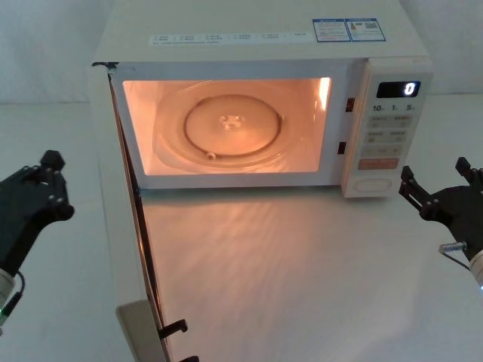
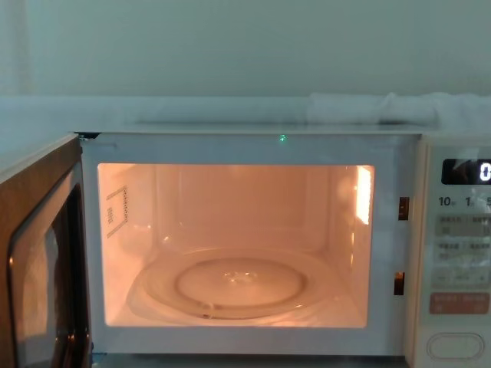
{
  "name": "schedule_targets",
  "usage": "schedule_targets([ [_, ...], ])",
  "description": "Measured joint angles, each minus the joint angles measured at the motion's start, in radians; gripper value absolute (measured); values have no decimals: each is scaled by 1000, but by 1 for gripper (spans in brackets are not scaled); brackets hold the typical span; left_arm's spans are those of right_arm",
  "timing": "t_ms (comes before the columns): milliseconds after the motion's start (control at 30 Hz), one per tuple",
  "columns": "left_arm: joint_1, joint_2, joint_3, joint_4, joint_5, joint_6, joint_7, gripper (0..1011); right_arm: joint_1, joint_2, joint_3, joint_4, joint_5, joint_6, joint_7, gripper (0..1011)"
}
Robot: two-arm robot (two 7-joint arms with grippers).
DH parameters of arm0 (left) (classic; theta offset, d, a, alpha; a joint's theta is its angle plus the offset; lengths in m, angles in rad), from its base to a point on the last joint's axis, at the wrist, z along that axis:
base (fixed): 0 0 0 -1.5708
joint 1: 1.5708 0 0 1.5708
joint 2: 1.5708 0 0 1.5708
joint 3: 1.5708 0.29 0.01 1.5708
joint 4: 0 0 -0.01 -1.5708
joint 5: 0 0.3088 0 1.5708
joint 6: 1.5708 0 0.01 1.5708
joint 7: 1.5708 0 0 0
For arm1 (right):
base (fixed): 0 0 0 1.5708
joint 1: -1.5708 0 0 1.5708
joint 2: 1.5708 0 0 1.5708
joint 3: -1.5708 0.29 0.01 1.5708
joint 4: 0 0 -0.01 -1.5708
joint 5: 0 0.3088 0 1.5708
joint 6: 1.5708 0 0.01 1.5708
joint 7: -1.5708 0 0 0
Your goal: Press the button to open the microwave door with one hand; close the microwave door with the other hand.
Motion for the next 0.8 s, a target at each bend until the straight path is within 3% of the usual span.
schedule_targets([
  [467,-38,71,73,13,-55,31,-64,0,0,0,0,0,0,0,0,1000],
  [800,-128,113,155,59,-75,31,-114,0,0,0,0,0,0,0,0,1000],
])
